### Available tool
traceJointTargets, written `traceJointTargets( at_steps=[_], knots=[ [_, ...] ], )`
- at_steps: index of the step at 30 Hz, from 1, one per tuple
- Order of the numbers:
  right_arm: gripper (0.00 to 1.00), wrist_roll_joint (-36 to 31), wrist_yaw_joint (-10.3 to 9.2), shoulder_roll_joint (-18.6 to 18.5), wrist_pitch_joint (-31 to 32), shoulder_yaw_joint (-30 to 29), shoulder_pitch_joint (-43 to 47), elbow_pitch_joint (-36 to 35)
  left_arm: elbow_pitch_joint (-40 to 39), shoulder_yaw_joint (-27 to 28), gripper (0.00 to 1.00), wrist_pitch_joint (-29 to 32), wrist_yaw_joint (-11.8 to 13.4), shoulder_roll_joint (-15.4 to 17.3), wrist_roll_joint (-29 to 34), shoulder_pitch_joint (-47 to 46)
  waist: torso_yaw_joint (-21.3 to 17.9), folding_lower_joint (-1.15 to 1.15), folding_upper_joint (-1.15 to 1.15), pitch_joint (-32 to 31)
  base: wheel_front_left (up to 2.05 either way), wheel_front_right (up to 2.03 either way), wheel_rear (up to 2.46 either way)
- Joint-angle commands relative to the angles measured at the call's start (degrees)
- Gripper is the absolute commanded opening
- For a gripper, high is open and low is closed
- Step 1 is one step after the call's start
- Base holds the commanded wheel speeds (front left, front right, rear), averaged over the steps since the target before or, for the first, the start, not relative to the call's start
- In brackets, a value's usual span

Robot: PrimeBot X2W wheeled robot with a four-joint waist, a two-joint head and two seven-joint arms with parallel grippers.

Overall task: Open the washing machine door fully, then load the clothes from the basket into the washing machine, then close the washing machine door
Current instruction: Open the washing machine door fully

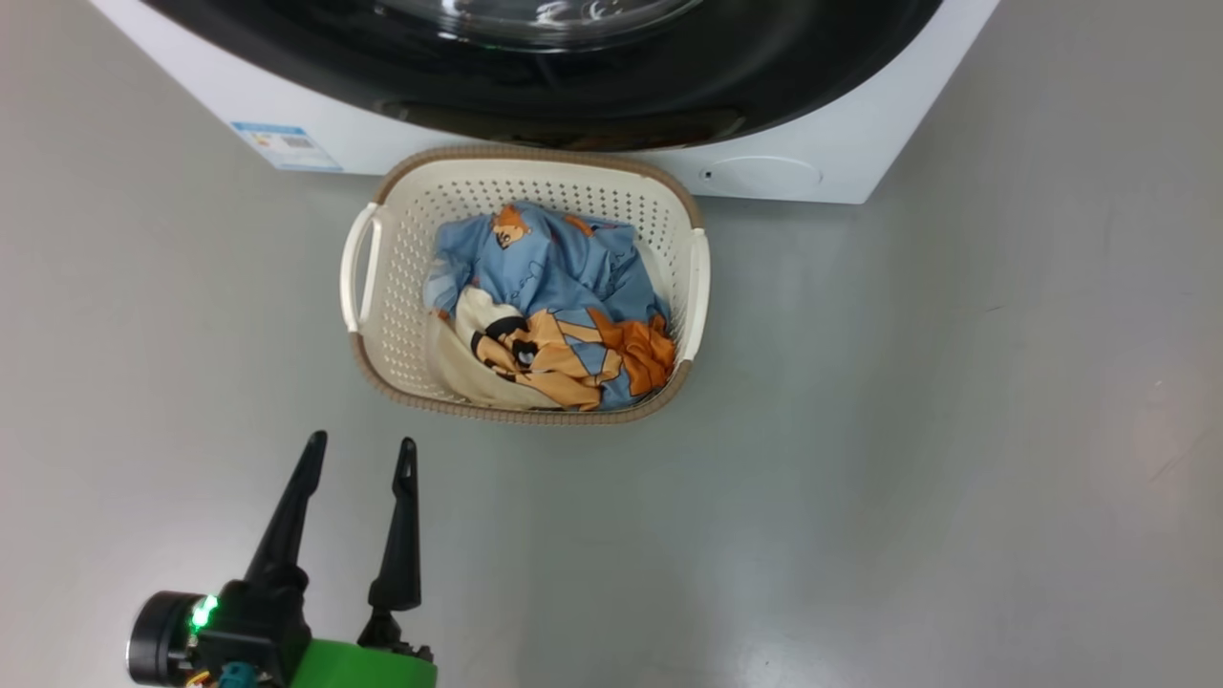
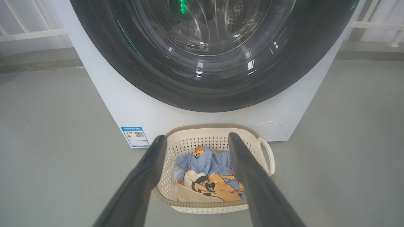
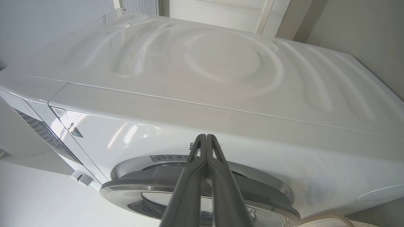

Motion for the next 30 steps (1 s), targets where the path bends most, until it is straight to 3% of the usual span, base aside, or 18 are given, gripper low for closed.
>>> traceJointTargets(
  at_steps=[1,13,30],
  knots=[
    [0.0,-0.48,0.09,-0.76,0.47,1.02,-1.03,-1.39,-1.16,1.53,1.0,-0.37,0.46,0.54,0.85,-0.99,0.46,0.0,0.0,0.42,0.0,0.0,0.0],
    [0.0,-2.15,0.09,-2.32,1.58,6.26,-6.51,-2.19,-1.02,-0.83,1.0,-0.37,1.76,0.54,-0.75,-1.34,3.42,0.0,0.0,1.75,0.0,0.0,0.0],
    [0.0,-1.71,0.09,-5.03,1.8,9.34,-10.16,-3.34,-1.59,-3.28,1.0,-0.37,2.62,0.54,-2.13,-0.15,8.89,0.0,0.0,3.19,0.0,0.0,0.0]
  ],
)
